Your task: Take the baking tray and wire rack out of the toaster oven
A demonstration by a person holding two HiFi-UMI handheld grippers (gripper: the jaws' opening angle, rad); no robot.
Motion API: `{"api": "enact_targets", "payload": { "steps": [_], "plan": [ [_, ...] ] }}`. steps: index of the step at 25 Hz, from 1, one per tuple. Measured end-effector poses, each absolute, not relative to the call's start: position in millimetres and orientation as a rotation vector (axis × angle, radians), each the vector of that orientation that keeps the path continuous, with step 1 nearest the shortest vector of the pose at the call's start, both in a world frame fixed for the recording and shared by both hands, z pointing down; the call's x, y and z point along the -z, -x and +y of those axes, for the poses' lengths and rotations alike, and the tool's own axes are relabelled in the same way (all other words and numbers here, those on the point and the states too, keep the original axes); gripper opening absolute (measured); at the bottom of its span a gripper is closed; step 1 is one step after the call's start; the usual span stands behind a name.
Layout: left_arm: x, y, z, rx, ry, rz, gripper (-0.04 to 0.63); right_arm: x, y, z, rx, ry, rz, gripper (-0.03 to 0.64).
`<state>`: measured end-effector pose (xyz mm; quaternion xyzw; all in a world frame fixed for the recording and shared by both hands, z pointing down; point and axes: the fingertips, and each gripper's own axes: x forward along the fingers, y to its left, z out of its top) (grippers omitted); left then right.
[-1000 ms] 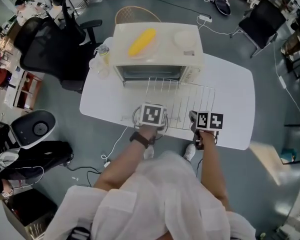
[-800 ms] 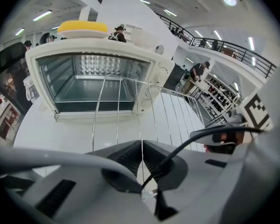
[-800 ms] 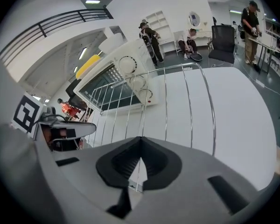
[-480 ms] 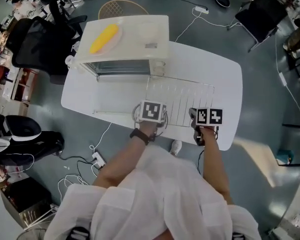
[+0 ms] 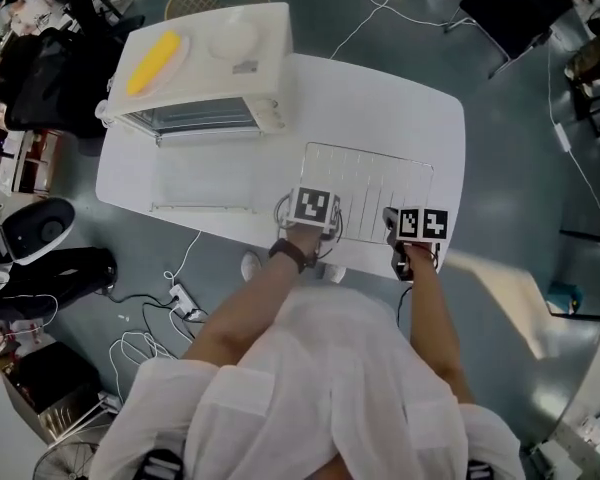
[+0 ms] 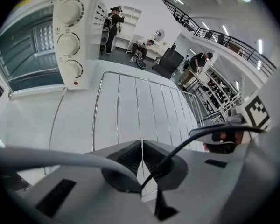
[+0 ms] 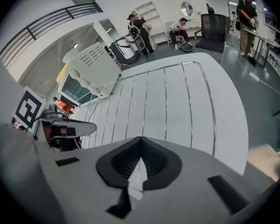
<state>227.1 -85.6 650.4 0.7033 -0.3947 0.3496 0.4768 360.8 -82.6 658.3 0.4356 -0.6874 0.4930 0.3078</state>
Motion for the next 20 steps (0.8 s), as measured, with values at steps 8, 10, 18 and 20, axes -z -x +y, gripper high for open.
{"api": "enact_targets", "payload": {
  "steps": [8, 10, 18, 20],
  "plan": [
    [-698, -251, -85, -0.920, -1.686, -0.967, 0.015, -706, -391, -73, -1.361, -1.132, -1.745, 0.003],
    [-710, -252, -84, -0.934, -1.676, -0.970, 0.015, -717, -394, -72, -1.364, -1.130, -1.729, 0.003],
    [-742, -255, -74, -0.987, -1.630, -0.942, 0.015, -744, -397, -62, -1.385, -1.116, -1.679, 0.005],
    [-741, -256, -75, -0.997, -1.622, -0.942, 0.015, -744, -399, -63, -1.396, -1.112, -1.683, 0.003]
  ]
}}
